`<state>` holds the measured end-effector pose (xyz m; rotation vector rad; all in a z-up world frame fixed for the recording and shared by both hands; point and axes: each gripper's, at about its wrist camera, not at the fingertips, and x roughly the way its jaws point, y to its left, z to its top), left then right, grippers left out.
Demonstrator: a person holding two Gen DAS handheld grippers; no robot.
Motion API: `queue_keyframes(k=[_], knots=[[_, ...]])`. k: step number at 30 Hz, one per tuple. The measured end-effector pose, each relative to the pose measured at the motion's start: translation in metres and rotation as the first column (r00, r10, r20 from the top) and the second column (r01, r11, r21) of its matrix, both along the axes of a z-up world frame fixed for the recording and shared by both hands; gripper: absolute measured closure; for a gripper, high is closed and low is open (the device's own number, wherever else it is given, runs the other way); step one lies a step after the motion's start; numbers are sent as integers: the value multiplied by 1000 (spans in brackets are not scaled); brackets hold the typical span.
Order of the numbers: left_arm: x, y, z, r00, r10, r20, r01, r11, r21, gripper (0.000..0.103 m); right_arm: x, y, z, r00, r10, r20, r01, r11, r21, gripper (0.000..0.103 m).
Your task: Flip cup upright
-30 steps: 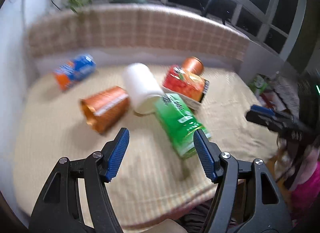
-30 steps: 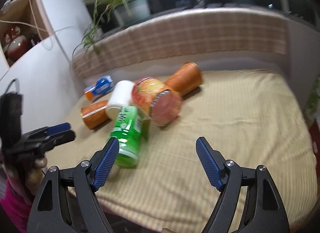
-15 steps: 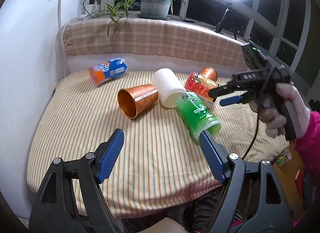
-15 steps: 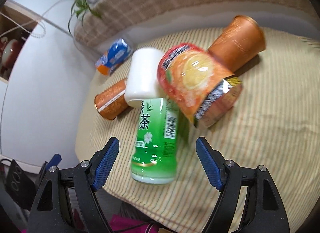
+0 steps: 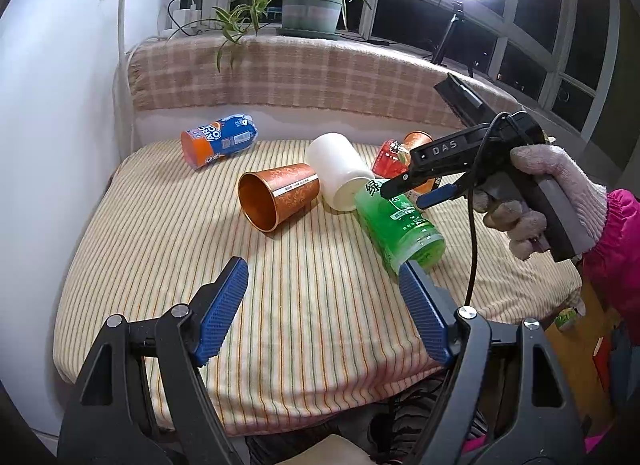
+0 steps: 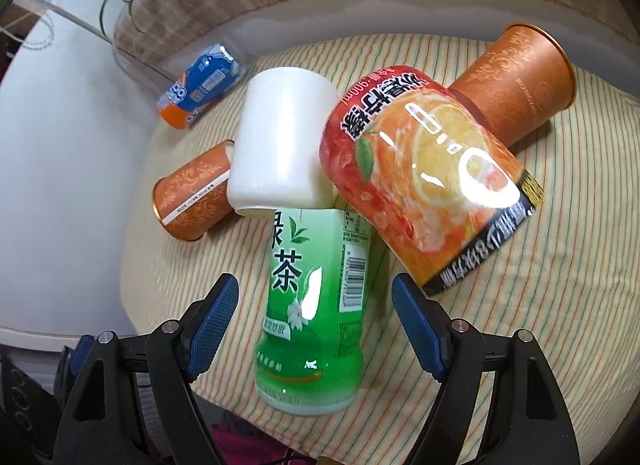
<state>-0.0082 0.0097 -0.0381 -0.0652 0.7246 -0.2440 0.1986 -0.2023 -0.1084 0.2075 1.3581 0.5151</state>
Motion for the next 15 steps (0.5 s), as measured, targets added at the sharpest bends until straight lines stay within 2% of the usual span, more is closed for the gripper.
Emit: queue_keyframes(k=[11,12,14,15], knots=[[-1,10,1,1000,24,12,-23,1000,-13,23,16,24,-19,999,18,-28,-20,997,-80,24],[-1,11,1,1000,26,13,-25,1000,-13,23,16,26,-20,999,23,-29,-25,996,-87,26],[-1,13,2,999,29,14,-29,999,-16,23,16,29,-21,999,33,-35,-36,995,-95,39],[-1,13,2,999,31,14,-31,999,-16,23,15,30,-21,999,38,-34,-41,994,-99,41]])
